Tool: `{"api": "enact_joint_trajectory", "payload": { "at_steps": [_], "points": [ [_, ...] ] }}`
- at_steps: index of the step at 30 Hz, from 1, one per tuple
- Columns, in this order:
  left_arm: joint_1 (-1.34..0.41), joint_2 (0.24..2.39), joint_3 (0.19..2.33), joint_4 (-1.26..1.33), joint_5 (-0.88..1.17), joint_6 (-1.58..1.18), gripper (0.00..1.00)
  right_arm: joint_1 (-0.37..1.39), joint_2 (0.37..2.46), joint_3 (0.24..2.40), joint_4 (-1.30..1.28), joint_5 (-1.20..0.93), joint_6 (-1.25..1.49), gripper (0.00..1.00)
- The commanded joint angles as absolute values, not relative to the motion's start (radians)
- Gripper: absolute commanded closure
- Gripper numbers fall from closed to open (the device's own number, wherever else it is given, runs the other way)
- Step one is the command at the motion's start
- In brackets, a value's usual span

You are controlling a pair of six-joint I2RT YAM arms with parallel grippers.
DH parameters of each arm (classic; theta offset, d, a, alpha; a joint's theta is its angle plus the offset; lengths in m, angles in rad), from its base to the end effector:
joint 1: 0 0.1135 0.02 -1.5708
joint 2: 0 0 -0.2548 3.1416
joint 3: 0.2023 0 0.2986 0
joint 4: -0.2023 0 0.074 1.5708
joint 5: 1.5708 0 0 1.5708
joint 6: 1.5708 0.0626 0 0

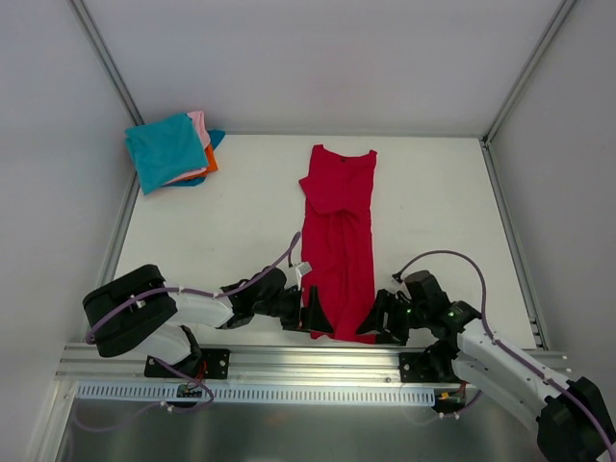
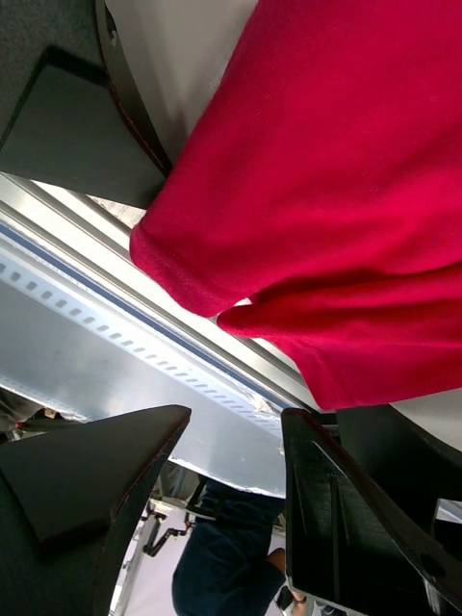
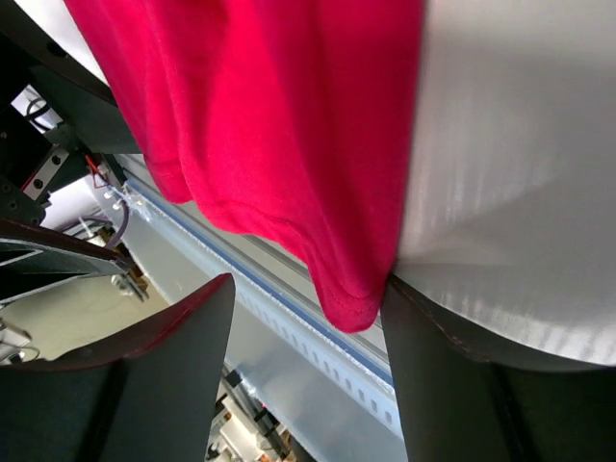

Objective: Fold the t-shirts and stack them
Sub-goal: Grab the bottom of the folded rectangular tshirt with both arms

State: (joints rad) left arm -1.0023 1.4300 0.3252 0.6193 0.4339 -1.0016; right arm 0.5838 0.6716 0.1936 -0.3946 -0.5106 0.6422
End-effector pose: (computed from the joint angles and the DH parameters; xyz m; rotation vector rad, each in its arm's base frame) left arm 0.1312 -0.2543 0.0704 0.3264 2.4487 -1.5349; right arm 0.1421 0.1305 0.0922 -0.1733 2.6417 1.1146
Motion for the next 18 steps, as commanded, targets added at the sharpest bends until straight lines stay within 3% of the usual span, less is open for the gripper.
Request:
{"api": "enact_joint_trajectory", "payload": {
  "at_steps": [1, 7, 11, 15, 17, 18],
  "points": [
    [-1.015, 1.434, 0.319, 0.523, 0.391, -0.956, 0.17, 0.597, 0.730, 0.138, -0.385, -0.482, 0.632, 0.34],
    [-1.015, 1.459, 0.331, 0.525, 0.396, -0.950, 0.24, 0.603, 0.785, 0.137, -0.327, -0.471, 0.634, 0.36],
    [-1.015, 1.482, 0.342, 0.532, 0.403, -0.946, 0.48, 0.603, 0.824, 0.137, -0.287, -0.471, 0.632, 0.47],
    [-1.015, 1.496, 0.348, 0.529, 0.403, -0.946, 0.63, 0.606, 0.836, 0.149, -0.285, -0.456, 0.624, 0.51],
    [-1.015, 1.502, 0.353, 0.528, 0.400, -0.945, 0.76, 0.607, 0.831, 0.153, -0.288, -0.445, 0.623, 0.57],
    [-1.015, 1.503, 0.356, 0.522, 0.402, -0.942, 0.88, 0.607, 0.831, 0.153, -0.293, -0.443, 0.621, 0.62]
  ]
}}
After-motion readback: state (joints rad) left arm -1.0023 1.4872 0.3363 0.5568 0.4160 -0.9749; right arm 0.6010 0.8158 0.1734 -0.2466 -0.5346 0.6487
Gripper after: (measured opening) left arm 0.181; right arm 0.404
